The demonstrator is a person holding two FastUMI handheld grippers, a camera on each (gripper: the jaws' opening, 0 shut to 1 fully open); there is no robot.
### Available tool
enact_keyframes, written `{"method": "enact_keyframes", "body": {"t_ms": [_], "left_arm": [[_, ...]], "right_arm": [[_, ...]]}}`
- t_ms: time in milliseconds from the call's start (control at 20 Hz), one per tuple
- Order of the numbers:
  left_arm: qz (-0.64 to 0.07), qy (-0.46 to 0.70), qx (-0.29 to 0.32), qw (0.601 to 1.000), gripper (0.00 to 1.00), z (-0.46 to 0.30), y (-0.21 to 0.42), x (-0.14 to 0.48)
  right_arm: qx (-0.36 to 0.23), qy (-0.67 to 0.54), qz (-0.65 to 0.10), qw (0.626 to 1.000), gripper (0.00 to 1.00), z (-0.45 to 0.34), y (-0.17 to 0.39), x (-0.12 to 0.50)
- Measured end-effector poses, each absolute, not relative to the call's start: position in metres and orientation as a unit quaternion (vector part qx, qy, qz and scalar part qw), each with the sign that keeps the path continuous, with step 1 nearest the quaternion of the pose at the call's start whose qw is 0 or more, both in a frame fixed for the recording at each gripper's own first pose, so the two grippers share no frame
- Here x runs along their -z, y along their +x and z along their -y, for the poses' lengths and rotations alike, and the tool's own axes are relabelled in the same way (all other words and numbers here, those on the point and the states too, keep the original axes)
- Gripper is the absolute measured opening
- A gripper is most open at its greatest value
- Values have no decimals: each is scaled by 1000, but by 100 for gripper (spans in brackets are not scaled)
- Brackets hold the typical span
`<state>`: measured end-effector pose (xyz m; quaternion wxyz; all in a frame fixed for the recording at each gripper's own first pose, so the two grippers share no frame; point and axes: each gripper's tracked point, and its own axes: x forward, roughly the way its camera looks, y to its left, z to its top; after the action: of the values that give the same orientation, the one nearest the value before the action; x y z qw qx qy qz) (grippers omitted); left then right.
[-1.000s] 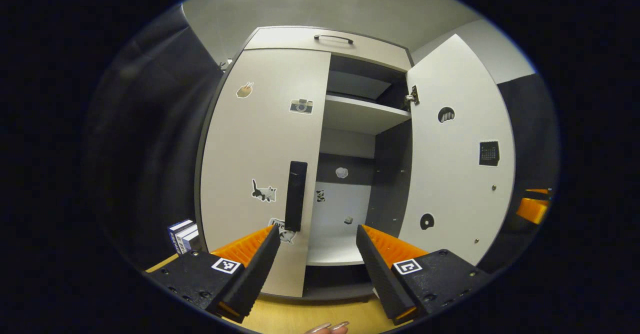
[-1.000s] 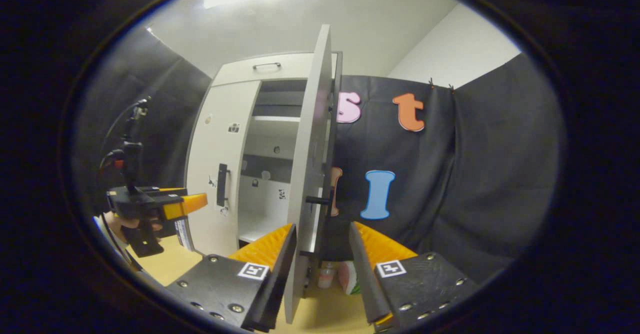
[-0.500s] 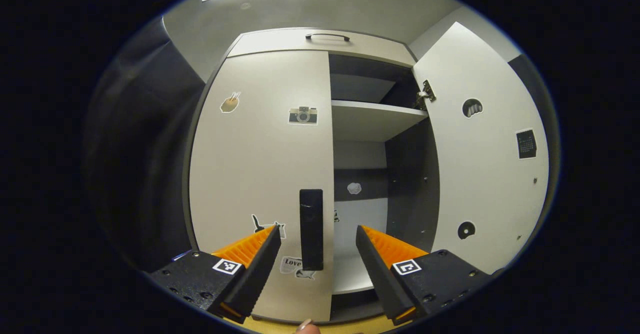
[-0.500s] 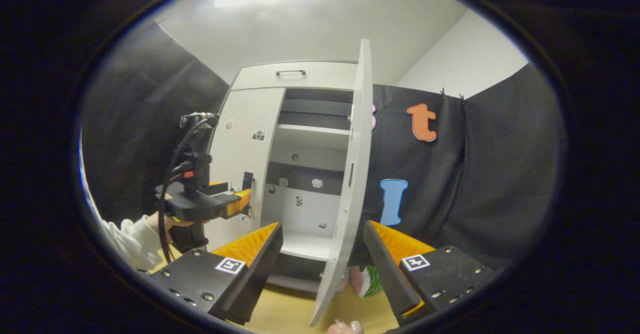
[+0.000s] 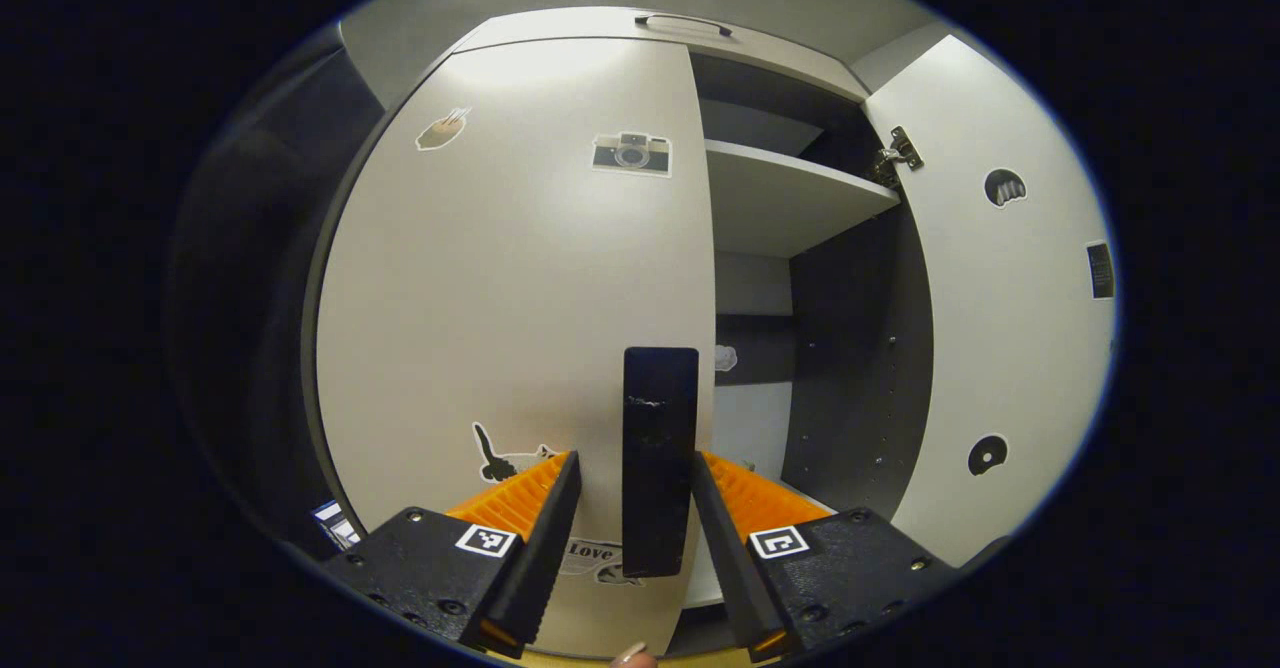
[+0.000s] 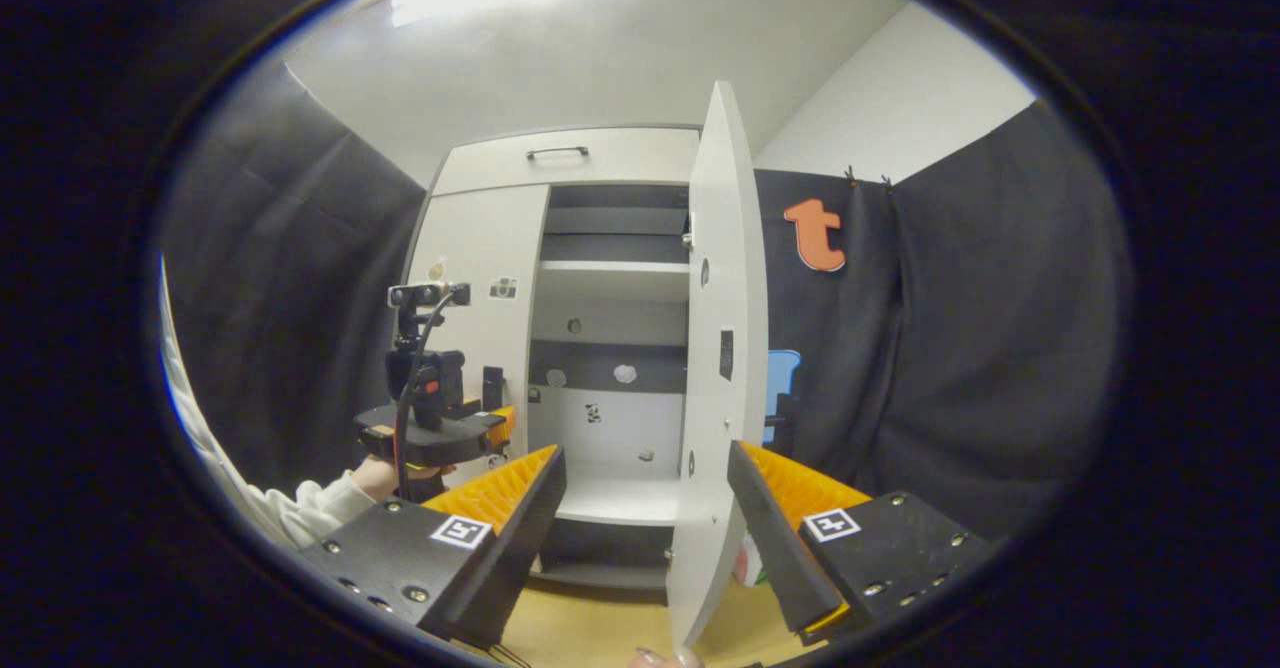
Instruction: Open the right door of the double-door shoe cabinet with the right hand, and open the left door with the left hand.
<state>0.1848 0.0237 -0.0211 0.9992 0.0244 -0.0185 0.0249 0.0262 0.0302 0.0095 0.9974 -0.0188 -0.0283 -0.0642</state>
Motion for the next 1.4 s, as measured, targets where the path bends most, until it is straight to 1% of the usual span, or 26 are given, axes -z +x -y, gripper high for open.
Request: {"method": "enact_keyframes", "body": {"t_ms": [50, 300, 350, 400, 450, 500, 650, 700, 950, 1000, 1050, 1350, 1400], "left_arm": [[23, 28, -19, 999, 70, -21, 184, 19], [12, 21, 5, 1000, 59, -13, 185, 28], [10, 18, 0, 1000, 54, -15, 185, 30], [9, 15, 0, 1000, 46, -16, 186, 32], [9, 14, 1, 1000, 43, -14, 186, 32], [9, 16, -3, 1000, 37, -15, 186, 32], [5, 23, -13, 1000, 36, -15, 186, 32], [2, 24, -12, 1000, 35, -15, 186, 32], [-1, 24, -7, 1000, 34, -14, 186, 33], [-1, 28, -5, 1000, 34, -15, 186, 33], [2, 23, -6, 1000, 34, -14, 186, 32], [1, 36, -12, 999, 31, -15, 186, 32], [2, 27, -14, 1000, 29, -15, 187, 32]], "right_arm": [[68, -22, 27, 997, 98, -32, 26, -9], [70, -27, 18, 997, 98, -44, 32, -3], [70, -27, 17, 997, 98, -45, 32, -2], [72, -28, 16, 997, 98, -45, 32, -1], [74, -28, 15, 997, 98, -43, 31, -1], [76, -28, 14, 997, 98, -42, 30, -1], [79, -27, 10, 996, 98, -39, 26, 0], [79, -26, 11, 996, 98, -37, 26, -1], [69, -22, 22, 997, 98, -39, 26, -7], [66, -23, 22, 997, 93, -39, 27, -7], [64, -26, 22, 997, 98, -39, 27, -7], [58, -38, 13, 998, 98, -36, 28, -5], [57, -38, 14, 998, 98, -36, 28, -7]]}}
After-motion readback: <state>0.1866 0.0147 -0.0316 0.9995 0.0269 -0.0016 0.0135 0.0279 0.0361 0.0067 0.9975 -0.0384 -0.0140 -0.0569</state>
